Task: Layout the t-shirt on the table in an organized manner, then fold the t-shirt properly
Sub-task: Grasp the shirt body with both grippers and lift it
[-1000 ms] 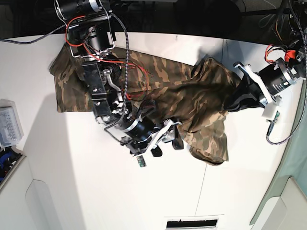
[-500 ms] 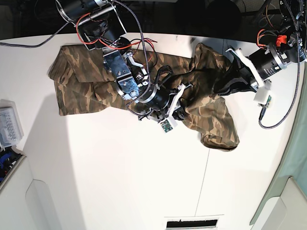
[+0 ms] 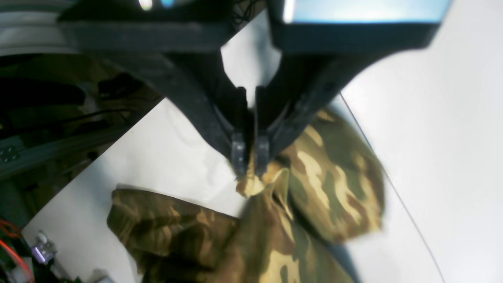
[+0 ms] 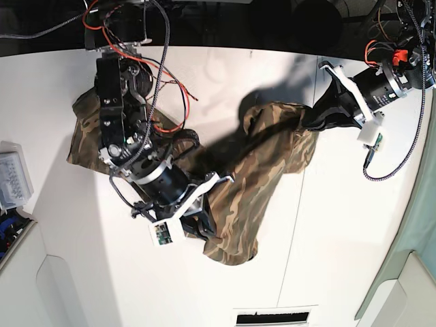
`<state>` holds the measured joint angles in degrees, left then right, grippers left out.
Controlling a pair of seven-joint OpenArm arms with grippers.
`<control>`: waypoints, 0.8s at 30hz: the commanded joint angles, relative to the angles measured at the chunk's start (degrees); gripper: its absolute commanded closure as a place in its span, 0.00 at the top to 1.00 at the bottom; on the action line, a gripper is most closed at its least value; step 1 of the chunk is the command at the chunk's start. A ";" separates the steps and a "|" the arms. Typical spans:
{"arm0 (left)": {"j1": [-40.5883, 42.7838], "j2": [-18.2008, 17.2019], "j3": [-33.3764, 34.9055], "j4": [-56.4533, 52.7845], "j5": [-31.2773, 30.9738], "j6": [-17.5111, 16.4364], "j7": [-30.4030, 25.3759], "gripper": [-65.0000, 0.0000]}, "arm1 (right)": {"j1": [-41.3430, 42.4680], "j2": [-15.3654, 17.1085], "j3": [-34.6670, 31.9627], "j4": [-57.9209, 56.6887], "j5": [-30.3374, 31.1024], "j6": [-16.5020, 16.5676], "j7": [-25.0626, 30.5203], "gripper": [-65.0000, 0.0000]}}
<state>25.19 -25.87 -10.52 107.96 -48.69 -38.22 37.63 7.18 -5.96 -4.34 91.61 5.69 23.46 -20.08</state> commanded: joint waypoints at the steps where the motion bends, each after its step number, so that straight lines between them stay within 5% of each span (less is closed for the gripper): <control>1: -0.09 -0.81 -0.42 0.83 -1.20 -1.33 -0.46 0.00 | -1.42 -0.44 -0.13 2.67 1.11 0.35 0.92 0.00; 10: 1.51 -0.83 -0.42 0.83 0.50 -1.46 2.43 0.00 | -20.81 -0.35 -0.33 4.09 3.87 0.37 1.14 0.00; 11: 1.49 -0.83 -0.42 0.83 0.50 -1.46 2.25 0.00 | -21.70 -0.24 -0.33 3.82 4.26 0.37 1.75 0.05; 13: 1.51 -0.81 -0.42 0.83 0.50 -1.44 1.60 0.00 | -22.62 0.44 -0.33 3.67 5.18 0.42 3.76 0.35; 15: 1.44 -0.83 -0.44 0.83 0.50 -1.42 1.40 0.00 | -22.51 1.14 -0.33 3.85 5.77 0.42 6.99 0.54; 18: 1.46 -0.83 -1.03 0.83 0.83 -1.44 -1.09 0.01 | -20.83 1.49 -0.07 4.52 5.86 0.87 11.15 0.55; 24: 1.42 -0.81 -8.00 0.85 -0.90 -1.44 -4.61 0.27 | -14.16 -0.17 -0.07 4.92 4.96 -0.94 11.28 0.55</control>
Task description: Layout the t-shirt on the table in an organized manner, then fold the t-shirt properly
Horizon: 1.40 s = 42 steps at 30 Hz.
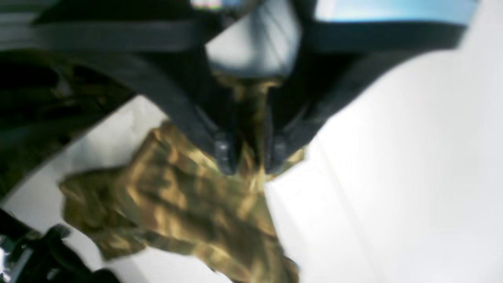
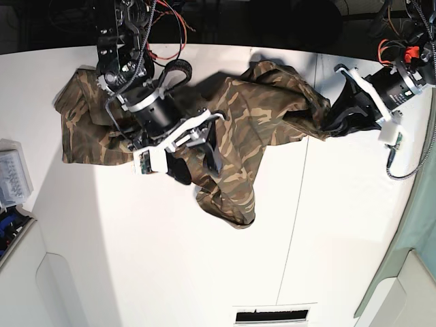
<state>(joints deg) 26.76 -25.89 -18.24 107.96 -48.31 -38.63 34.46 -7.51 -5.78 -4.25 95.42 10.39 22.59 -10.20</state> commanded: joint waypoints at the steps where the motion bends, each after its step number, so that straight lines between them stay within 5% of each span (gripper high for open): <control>1: -0.28 -0.79 -1.38 0.83 -1.75 -1.03 -1.44 0.32 | 1.86 -1.09 -0.15 0.98 -0.94 -1.64 1.25 0.55; 5: -0.76 -0.79 -2.69 0.83 -2.69 -1.03 -1.20 0.36 | 8.74 -2.69 -0.17 -4.61 -9.01 -7.58 1.16 0.55; 13: -0.74 -0.68 1.11 0.79 -0.17 1.03 -0.39 0.36 | 21.84 -2.75 -0.26 -33.14 -14.88 -11.04 1.27 0.55; 19: -1.07 2.25 8.00 -2.36 6.80 4.26 -4.15 0.43 | 21.18 -2.64 -0.26 -36.85 -14.93 -10.82 1.25 0.54; 23: -1.90 4.20 10.99 -7.72 14.93 6.54 -9.03 0.43 | 19.34 -2.67 -0.26 -36.85 -14.91 -10.49 1.25 0.32; 28: -5.22 5.14 14.03 -14.36 21.09 10.25 -9.44 0.42 | 18.40 -2.67 -0.26 -36.85 -14.93 -5.97 1.22 0.08; 30: -6.32 5.25 15.13 -16.24 21.79 12.59 -9.49 0.34 | 18.40 -2.67 -0.26 -36.81 -14.93 -5.64 1.22 0.00; 32: -6.80 5.22 15.54 -16.98 24.37 14.47 -9.49 0.05 | 18.43 -2.40 -0.24 -35.89 -14.99 -5.66 1.25 0.00; 33: -6.86 5.11 15.54 -16.96 26.23 15.58 -9.70 0.00 | 18.40 -2.16 -0.24 -34.93 -14.93 -5.66 1.22 0.00; 37: -7.91 1.62 15.39 -16.85 29.24 19.43 -10.49 0.00 | 17.29 -1.44 0.39 -27.98 -14.97 -5.70 0.94 0.00; 42: -9.27 -4.37 13.92 -14.97 29.22 19.67 -10.47 0.00 | 9.84 -0.48 2.56 -10.84 -14.93 -5.88 0.92 0.00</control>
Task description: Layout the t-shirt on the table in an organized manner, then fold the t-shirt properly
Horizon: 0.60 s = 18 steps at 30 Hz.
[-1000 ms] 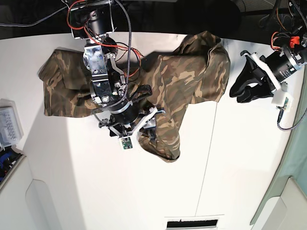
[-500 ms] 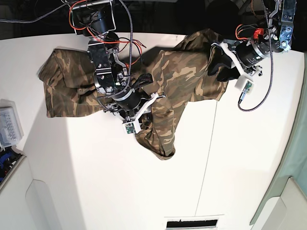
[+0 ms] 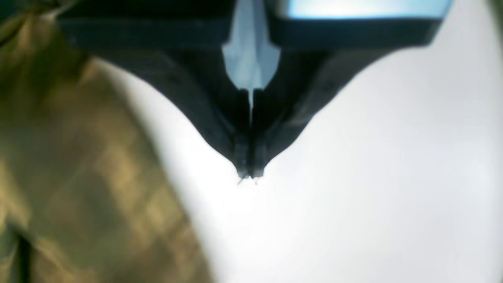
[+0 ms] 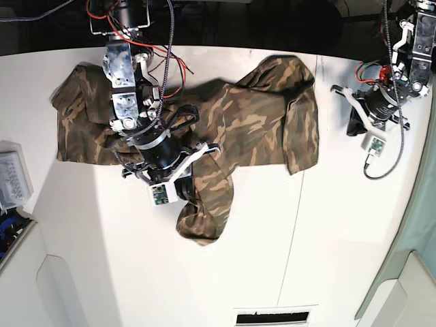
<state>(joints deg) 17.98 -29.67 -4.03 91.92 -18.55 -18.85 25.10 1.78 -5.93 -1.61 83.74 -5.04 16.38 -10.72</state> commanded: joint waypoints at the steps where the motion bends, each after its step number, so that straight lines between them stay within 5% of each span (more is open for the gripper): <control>1: -0.98 -1.55 -0.46 1.31 -0.90 0.04 -1.07 0.00 | -1.18 -0.26 0.48 4.26 0.50 0.33 1.42 0.00; 8: -5.51 -3.65 -0.50 1.40 -5.51 -0.76 1.07 0.00 | -10.27 0.50 3.54 18.03 0.55 0.33 -0.90 0.00; 13: -5.75 -2.43 -0.48 1.42 -21.97 -13.64 2.78 0.00 | -13.55 0.52 2.49 18.01 5.90 2.21 -3.34 0.00; 18: -5.73 1.57 -0.48 1.42 -26.73 -15.52 5.38 0.22 | -17.55 0.52 -0.61 17.79 8.04 7.58 -3.50 0.00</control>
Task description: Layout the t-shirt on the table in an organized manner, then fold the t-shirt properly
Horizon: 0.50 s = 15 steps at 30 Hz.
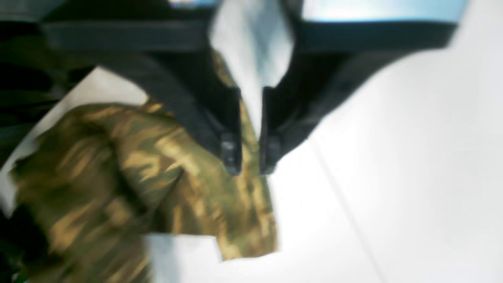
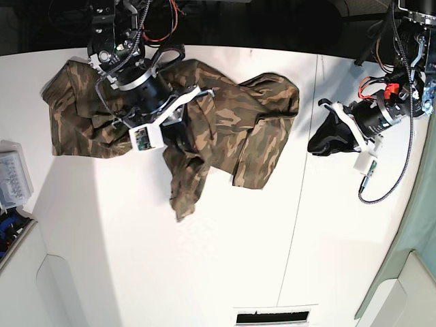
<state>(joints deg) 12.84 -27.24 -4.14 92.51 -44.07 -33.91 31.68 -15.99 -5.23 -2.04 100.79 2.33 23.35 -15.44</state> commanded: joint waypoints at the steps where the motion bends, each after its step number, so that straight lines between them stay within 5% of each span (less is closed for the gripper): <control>1: -0.61 -0.13 -0.37 0.83 -1.38 -0.44 -1.22 0.24 | -0.39 -0.17 -1.11 0.55 0.68 1.03 1.20 0.08; 5: -0.59 1.75 -0.37 0.83 -1.55 -0.44 -1.20 0.25 | -1.53 -0.17 -4.52 -2.32 0.66 0.63 1.29 0.46; 15: -0.66 1.81 -0.37 0.83 -5.88 -0.52 -1.18 0.28 | -1.64 -0.13 -3.63 -0.76 -0.39 0.66 1.75 0.47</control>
<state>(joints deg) 12.80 -24.75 -4.14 92.51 -48.82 -33.91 31.70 -17.91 -5.23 -5.63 98.78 1.21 23.77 -15.14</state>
